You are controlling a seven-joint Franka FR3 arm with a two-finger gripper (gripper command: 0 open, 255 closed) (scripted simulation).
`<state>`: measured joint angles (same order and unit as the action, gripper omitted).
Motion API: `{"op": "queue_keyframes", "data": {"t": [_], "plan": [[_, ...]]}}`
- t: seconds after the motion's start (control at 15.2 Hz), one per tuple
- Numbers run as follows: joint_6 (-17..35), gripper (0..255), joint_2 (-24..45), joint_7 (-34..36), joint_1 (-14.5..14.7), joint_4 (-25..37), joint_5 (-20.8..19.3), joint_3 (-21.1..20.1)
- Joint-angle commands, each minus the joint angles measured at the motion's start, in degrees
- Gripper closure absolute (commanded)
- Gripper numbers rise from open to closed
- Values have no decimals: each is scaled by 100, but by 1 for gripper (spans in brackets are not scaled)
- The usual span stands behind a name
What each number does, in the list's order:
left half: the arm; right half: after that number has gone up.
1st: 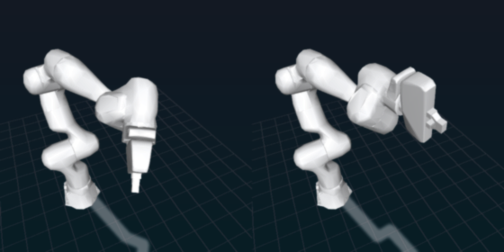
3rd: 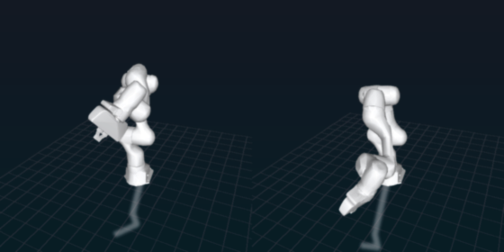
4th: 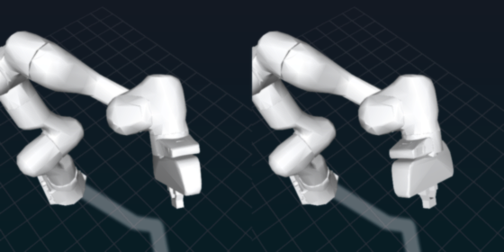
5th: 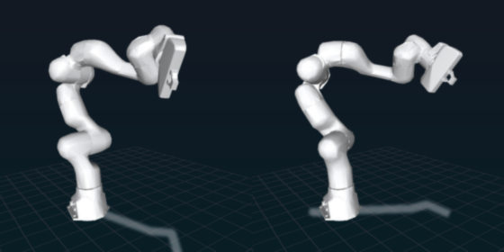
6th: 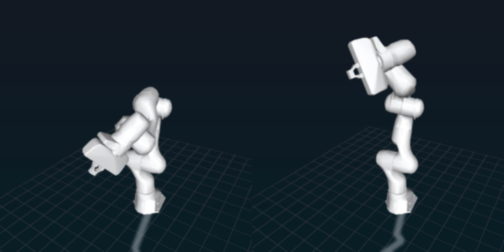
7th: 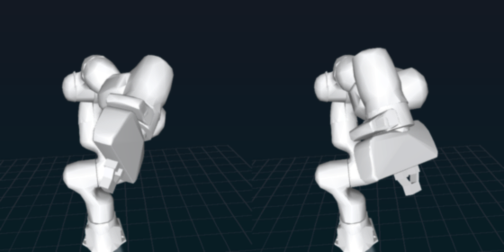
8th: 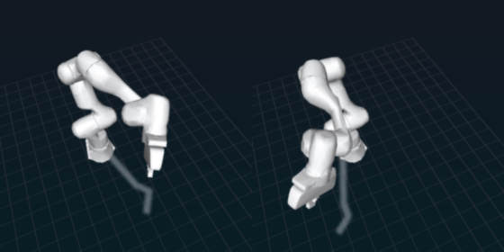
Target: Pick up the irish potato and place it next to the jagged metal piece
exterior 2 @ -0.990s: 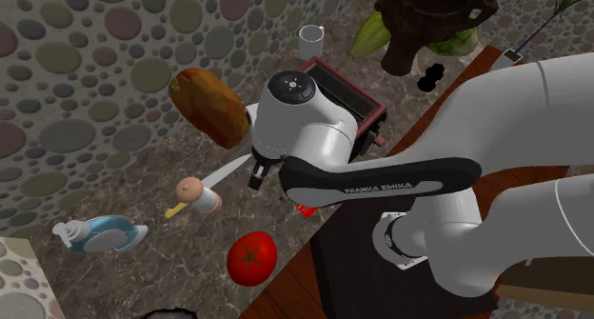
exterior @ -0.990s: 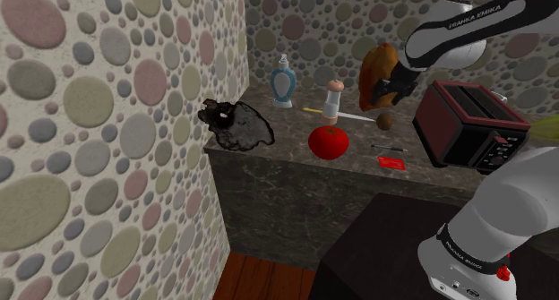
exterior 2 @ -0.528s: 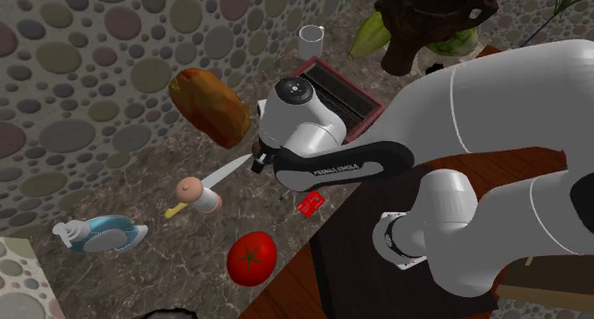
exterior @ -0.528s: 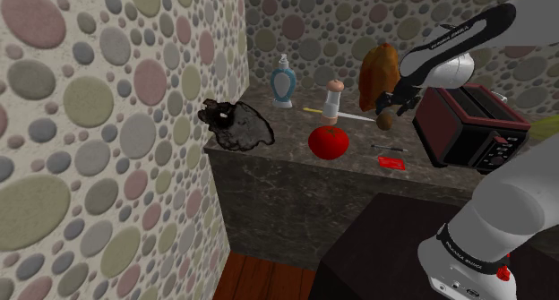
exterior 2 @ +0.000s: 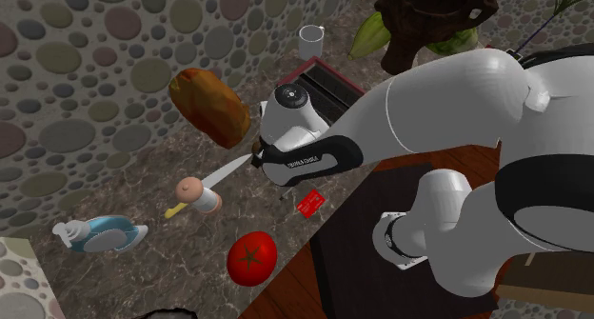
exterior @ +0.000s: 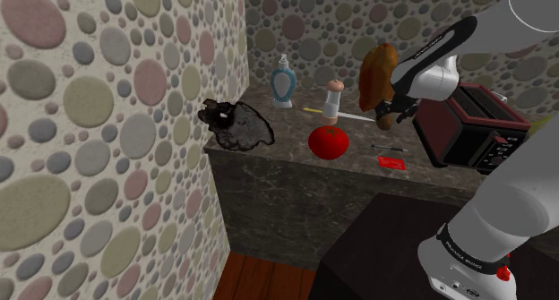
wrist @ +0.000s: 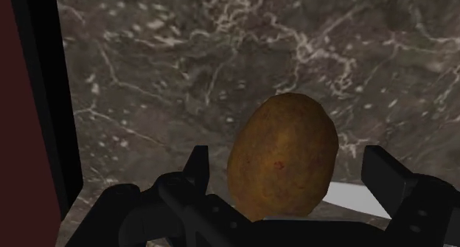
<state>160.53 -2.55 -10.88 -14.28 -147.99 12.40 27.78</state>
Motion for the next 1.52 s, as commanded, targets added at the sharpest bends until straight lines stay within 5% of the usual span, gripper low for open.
{"op": "queue_keyframes", "data": {"t": [0.0,0.07,0.59,0.66,1.25,1.45], "plan": [[137,0,218,-263,66,44,359,7],[229,0,390,-488,101,88,664,-15],[229,0,390,-487,82,88,662,-34],[229,255,390,-487,82,88,662,-34],[229,255,390,-487,82,88,662,-33],[19,255,124,-87,58,90,148,23]]}}
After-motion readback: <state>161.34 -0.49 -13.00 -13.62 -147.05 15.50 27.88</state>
